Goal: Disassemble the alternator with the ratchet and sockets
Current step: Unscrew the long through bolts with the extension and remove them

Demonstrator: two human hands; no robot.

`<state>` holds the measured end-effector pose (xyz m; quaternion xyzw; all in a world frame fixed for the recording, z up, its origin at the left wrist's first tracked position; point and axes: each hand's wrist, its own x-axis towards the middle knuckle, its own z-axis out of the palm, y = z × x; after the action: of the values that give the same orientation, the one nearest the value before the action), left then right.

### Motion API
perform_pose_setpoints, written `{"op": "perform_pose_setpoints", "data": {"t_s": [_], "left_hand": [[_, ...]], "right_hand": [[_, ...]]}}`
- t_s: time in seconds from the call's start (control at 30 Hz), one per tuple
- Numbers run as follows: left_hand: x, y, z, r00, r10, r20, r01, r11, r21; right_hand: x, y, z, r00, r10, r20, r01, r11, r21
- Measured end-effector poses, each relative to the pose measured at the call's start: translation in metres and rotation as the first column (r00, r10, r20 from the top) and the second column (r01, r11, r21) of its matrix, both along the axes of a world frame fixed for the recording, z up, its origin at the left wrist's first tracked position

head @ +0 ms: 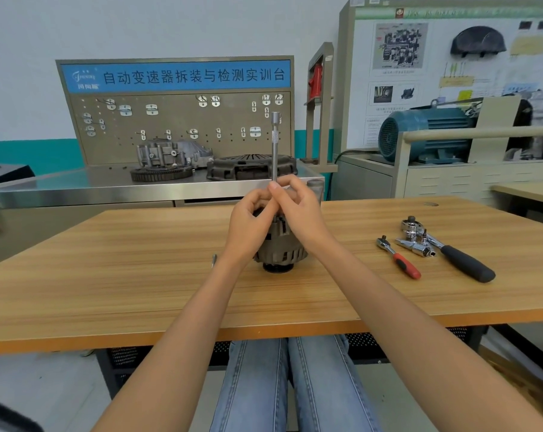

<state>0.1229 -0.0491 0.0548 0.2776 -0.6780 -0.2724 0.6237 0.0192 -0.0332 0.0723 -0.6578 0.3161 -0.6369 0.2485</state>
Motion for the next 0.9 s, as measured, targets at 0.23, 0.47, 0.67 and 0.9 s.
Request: {"op": "perform_pose_setpoints", "data": {"t_s": [0.23,0.47,0.67,0.9], "left_hand": [[0.0031,-0.004,0.0004,0.999,-0.007,0.038,0.008,1.0,-0.024],[0.0079,-0.0035,-0.0001,0.995,-0.064,0.073,0.066,0.997,-0.032],[0.0078,-0.0043,0.0015,0.997,-0.036,0.061,0.038,0.999,-0.03],[0.0026,-0.0001,-0.0008,0.999,0.005,0.048,-0.003,0.999,-0.049]], "right_hand": [[0.0022,-0.0045,0.0005,0.999,-0.026,-0.032,0.026,1.0,0.0],[0.0036,-0.0036,-0.0014,0.997,-0.073,-0.021,0.073,0.997,-0.014],[0.0037,-0.0036,-0.0014,1.0,-0.03,0.0,0.03,1.0,0.007],[0.0017,-0.0038,0.0024,0.999,-0.035,0.021,0.034,0.998,0.047]]}}
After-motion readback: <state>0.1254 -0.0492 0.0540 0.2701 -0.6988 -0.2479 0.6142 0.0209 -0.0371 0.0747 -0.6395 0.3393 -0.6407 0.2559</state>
